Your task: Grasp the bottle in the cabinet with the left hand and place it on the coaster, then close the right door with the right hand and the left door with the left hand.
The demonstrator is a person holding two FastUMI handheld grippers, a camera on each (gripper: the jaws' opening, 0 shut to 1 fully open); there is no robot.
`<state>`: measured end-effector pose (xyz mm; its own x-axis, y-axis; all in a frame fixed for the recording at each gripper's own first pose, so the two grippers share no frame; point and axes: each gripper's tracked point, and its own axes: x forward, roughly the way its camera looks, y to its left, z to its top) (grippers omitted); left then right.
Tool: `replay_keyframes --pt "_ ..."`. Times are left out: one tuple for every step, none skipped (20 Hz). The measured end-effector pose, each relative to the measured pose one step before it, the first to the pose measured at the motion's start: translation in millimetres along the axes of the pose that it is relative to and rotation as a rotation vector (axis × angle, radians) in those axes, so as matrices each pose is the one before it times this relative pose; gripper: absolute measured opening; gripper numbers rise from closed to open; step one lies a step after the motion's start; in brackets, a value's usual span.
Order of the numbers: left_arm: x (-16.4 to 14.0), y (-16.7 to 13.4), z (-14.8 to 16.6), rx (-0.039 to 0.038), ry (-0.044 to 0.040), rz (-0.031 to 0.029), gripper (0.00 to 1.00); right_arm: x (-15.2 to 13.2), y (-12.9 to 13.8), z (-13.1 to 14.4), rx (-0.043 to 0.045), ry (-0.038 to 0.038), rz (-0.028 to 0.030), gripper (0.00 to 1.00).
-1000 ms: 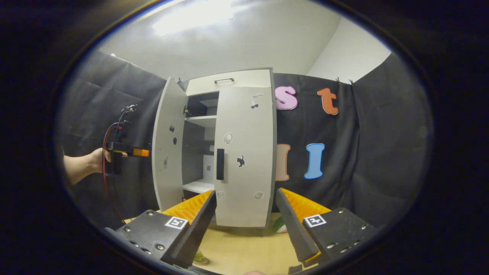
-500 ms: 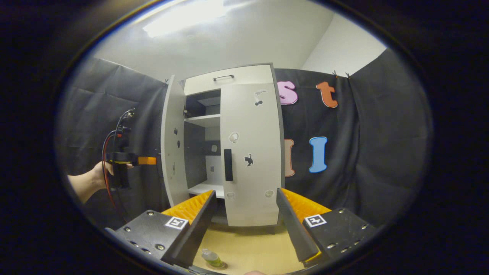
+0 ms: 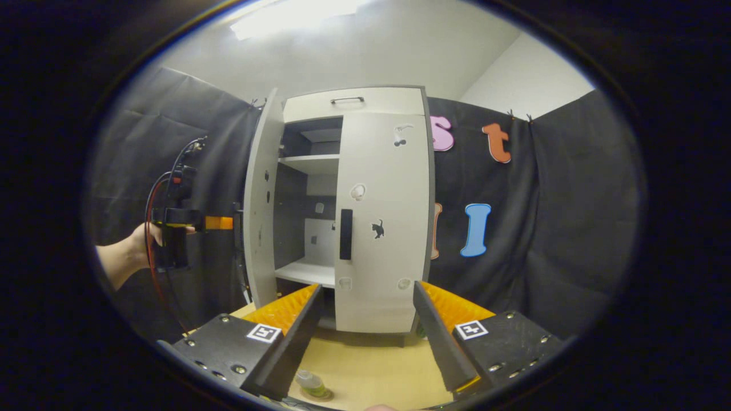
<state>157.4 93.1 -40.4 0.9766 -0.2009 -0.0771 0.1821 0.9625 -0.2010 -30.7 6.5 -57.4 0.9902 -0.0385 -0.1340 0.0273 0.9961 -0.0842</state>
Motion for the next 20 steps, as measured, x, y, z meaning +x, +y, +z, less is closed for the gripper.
replay_keyframes --pt "1.61 -1.10 0.17 0.00650 -0.00288 0.00055 0.95 0.90 2.92 1.89 -0.00324 -0.00115 -0.00160 0.95" --pt "1.25 -2.82 0.01 0.01123 -0.00079 -0.00240 0.95 1.31 1.70 0.51 -0.00552 -0.00103 -0.00475 0.95" --pt "1.57 -4.34 0.15 0.00932 -0.00288 -0.00451 0.95 0.87 1.80 2.47 -0.00367 -0.00270 -0.00393 0.95" --pt "1.83 -4.14 0.29 0.00883 -0.00149 -0.00519 0.95 0.71 0.98 2.07 -0.00103 -0.00488 -0.00226 0.95" --pt "1.70 -4.14 -0.48 0.00490 -0.00383 -0.00417 0.95 1.03 1.75 3.08 0.00072 -0.00443 -0.00120 0.95" --pt "3.02 -5.41 -0.70 0.00458 -0.00371 -0.00638 0.95 0.58 0.87 0.57 -0.00133 -0.00041 -0.00319 0.95" --pt "2.29 -4.85 0.13 0.00170 -0.00201 -0.00437 0.95 0.17 -0.56 0.30 -0.00575 0.00364 -0.00645 0.95" --pt "3.39 -5.69 -1.25 -0.00125 0.00125 -0.00782 0.95 0.13 -1.61 0.62 -0.00852 0.00161 -0.00826 0.95" --pt "2.78 -6.09 -0.42 -0.00373 0.00292 -0.01106 0.95 -0.49 -0.98 0.69 -0.00747 0.00261 -0.00601 0.95" --pt "2.65 -6.88 -0.62 -0.00862 0.00042 -0.01459 0.91 0.65 -1.09 -0.68 -0.00502 0.00118 -0.00528 0.95" --pt "2.38 -8.19 -0.86 -0.01109 -0.00229 -0.01336 0.92 1.27 -0.19 1.05 -0.00483 0.00021 -0.00045 0.92" --pt "0.38 -6.27 0.53 -0.00950 -0.00389 -0.01089 0.96 0.55 -0.84 -0.64 -0.00277 0.00196 -0.00430 0.95" --pt "0.41 -5.97 0.30 -0.00500 -0.00318 -0.00905 0.96 0.52 -1.84 -0.19 -0.00285 0.00177 -0.00612 0.92" --pt "-0.14 -4.94 -0.94 -0.00011 0.00031 -0.00301 0.96 0.55 -1.64 -0.17 -0.00113 0.00414 -0.00434 0.92" --pt "-0.69 -4.79 -0.96 0.00195 0.00123 0.00186 0.96 0.33 -1.15 -0.44 -0.00033 0.00232 -0.00432 0.92" --pt "-0.30 -4.89 -1.01 0.00901 0.00221 0.00026 0.96 1.57 -1.92 -0.14 0.00138 0.00313 -0.00464 0.92" --pt "-0.56 -5.09 -0.75 0.01171 0.00166 0.00360 0.96 1.16 -0.62 -0.56 -0.00025 0.00291 -0.00249 0.92" --pt "-2.69 -5.22 -0.59 0.01234 0.00035 0.00085 0.96 1.29 -0.79 -0.78 -0.00097 0.00135 -0.00266 0.95" --pt "-2.44 -5.92 -0.15 0.00809 -0.00405 0.00182 0.96 0.61 -0.51 -0.28 -0.00189 0.00111 -0.00072 0.95" --pt "-1.80 -5.79 -1.32 0.00563 -0.00409 0.00119 0.96 0.27 0.04 -1.31 -0.00196 0.00257 0.00107 0.95"
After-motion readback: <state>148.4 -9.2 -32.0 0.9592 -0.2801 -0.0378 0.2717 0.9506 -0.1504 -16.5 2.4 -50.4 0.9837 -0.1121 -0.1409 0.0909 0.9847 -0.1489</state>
